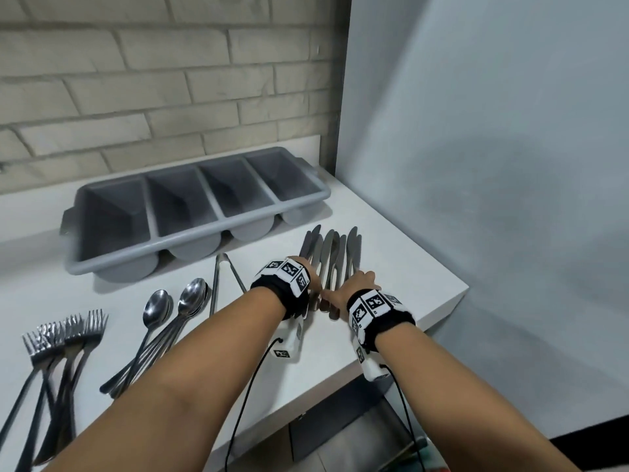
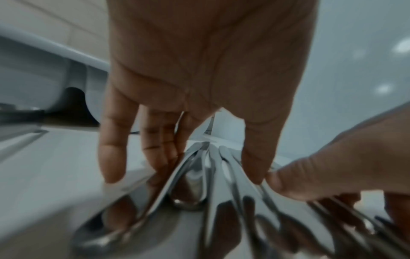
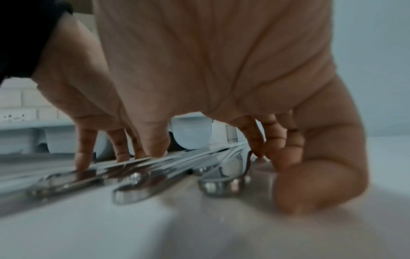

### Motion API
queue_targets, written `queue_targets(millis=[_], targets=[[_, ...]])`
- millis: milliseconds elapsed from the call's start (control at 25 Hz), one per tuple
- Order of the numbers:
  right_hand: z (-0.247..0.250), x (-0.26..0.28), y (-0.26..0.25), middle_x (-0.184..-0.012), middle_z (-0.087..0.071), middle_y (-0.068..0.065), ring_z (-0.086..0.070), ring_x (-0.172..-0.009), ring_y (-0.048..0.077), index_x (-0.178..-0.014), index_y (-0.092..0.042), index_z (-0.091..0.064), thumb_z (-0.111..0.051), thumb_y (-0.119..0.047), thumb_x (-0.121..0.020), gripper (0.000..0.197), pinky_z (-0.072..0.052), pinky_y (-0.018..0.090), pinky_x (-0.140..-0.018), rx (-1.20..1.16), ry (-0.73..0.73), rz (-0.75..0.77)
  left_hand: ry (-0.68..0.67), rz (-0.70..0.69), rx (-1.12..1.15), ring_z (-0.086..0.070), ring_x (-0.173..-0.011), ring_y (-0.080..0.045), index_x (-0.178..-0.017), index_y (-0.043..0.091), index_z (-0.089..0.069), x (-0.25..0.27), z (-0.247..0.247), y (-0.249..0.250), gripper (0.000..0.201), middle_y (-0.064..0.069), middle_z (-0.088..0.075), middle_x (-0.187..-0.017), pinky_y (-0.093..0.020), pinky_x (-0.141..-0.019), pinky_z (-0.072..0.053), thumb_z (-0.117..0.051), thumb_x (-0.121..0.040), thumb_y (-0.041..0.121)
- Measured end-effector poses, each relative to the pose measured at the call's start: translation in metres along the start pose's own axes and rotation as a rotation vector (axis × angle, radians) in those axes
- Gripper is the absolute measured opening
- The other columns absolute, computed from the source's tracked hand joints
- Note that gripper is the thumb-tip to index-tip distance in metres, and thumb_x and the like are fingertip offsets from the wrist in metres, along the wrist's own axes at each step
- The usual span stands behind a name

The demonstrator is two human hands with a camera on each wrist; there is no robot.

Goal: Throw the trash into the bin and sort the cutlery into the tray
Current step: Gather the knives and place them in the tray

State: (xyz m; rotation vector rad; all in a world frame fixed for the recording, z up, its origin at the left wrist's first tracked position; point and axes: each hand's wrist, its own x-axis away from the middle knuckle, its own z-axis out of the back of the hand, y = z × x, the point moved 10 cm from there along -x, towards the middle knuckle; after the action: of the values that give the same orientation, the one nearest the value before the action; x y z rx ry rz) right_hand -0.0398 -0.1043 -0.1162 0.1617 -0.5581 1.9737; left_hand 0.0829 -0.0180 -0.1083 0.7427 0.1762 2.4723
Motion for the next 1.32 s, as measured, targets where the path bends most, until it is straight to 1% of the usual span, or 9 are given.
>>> queue_targets(millis=[240, 360, 560, 680, 760, 880, 920, 1200, 1320], targets=[[-0.009, -0.016, -0.005, -0.134, -0.037, 0.013, -0.05, -0.117, 0.029, -0.131, -0.003, -0.035, -0.06, -0.031, -0.079, 0.064, -0.045, 0.035, -0.094, 0.072, -0.025, -0.081, 0.023, -0.005, 0.043, -0.069, -0.072, -0.023, -0.059, 0.013, -0.061, -0.018, 0.004, -0.001, 0.021, -0.004, -0.069, -0.069, -0.027, -0.071, -0.058, -0.078, -0.054, 0.024], [-0.006, -0.026, -0.009, -0.134, -0.043, 0.014, -0.051, -0.121, 0.025, -0.13, -0.002, -0.038, -0.055, -0.015, -0.084, 0.051, -0.046, 0.033, -0.096, 0.086, -0.025, -0.071, 0.034, -0.035, 0.048, -0.067, -0.077, -0.025, -0.058, 0.015, -0.052, -0.024, 0.005, 0.001, 0.025, -0.004, -0.064, -0.072, -0.027, -0.072, -0.056, -0.075, -0.059, 0.024], [0.0, -0.034, -0.011, -0.13, -0.057, 0.014, -0.056, -0.119, 0.028, -0.123, -0.002, -0.054, -0.053, -0.013, -0.086, 0.038, -0.048, 0.032, -0.092, 0.062, -0.028, -0.007, -0.063, -0.066, -0.003, -0.068, -0.066, -0.024, -0.055, 0.013, -0.057, -0.031, -0.014, 0.011, 0.033, -0.003, -0.065, -0.062, -0.035, -0.072, -0.06, -0.079, -0.048, 0.037], [0.002, -0.037, -0.011, -0.134, -0.055, 0.014, -0.052, -0.124, 0.028, -0.125, -0.003, -0.055, -0.049, -0.015, -0.089, 0.038, -0.045, 0.03, -0.095, 0.073, -0.042, 0.034, -0.094, -0.055, -0.085, -0.068, -0.074, -0.03, -0.054, 0.014, -0.05, -0.047, -0.028, 0.013, 0.035, -0.006, -0.065, -0.074, -0.047, -0.074, -0.058, -0.077, -0.048, 0.035], [0.004, -0.037, -0.016, -0.133, -0.056, 0.012, -0.052, -0.124, 0.025, -0.124, -0.004, -0.056, -0.048, -0.015, -0.091, 0.036, -0.044, 0.028, -0.097, 0.116, -0.048, 0.069, -0.131, -0.06, -0.129, -0.068, -0.082, -0.031, -0.061, 0.014, -0.054, -0.052, -0.036, 0.016, 0.025, -0.007, -0.067, -0.084, -0.047, -0.076, -0.057, -0.074, -0.052, 0.023], [0.01, -0.031, -0.021, -0.133, -0.054, 0.011, -0.052, -0.125, 0.022, -0.123, -0.005, -0.054, -0.046, -0.012, -0.093, 0.033, -0.043, 0.025, -0.099, 0.161, -0.001, 0.092, -0.022, -0.051, -0.15, -0.067, -0.099, -0.03, -0.116, 0.008, -0.059, -0.03, -0.023, 0.02, 0.051, -0.01, -0.068, -0.111, -0.043, -0.086, -0.057, -0.071, -0.066, 0.014], [0.01, -0.034, -0.023, -0.133, -0.053, 0.011, -0.052, -0.125, 0.022, -0.124, -0.003, -0.053, -0.046, -0.012, -0.093, 0.033, -0.043, 0.025, -0.099, 0.195, 0.012, 0.121, -0.011, -0.042, -0.157, -0.067, -0.103, -0.028, -0.121, 0.005, -0.057, -0.025, -0.024, 0.021, 0.051, -0.009, -0.067, -0.115, -0.041, -0.09, -0.056, -0.068, -0.073, 0.013], [0.024, -0.036, -0.018, -0.141, -0.049, 0.011, -0.048, -0.129, 0.027, -0.131, -0.005, -0.049, -0.038, -0.013, -0.097, 0.037, -0.039, 0.031, -0.105, 0.099, -0.116, 0.213, 0.089, -0.118, -0.324, -0.059, -0.115, -0.03, -0.12, 0.002, -0.053, -0.018, -0.021, 0.031, 0.039, -0.011, -0.056, -0.122, -0.042, -0.094, -0.052, -0.053, -0.082, 0.011], [0.019, -0.039, 0.002, -0.132, -0.057, 0.014, -0.061, -0.102, 0.023, -0.127, -0.001, -0.051, -0.04, -0.016, -0.096, 0.036, -0.052, 0.024, -0.082, -0.083, -0.229, 0.171, 0.05, -0.13, -0.367, -0.063, -0.108, -0.027, -0.114, 0.001, -0.06, -0.02, -0.012, 0.033, 0.036, -0.009, -0.061, -0.096, -0.038, -0.092, -0.054, -0.059, -0.081, 0.014]])
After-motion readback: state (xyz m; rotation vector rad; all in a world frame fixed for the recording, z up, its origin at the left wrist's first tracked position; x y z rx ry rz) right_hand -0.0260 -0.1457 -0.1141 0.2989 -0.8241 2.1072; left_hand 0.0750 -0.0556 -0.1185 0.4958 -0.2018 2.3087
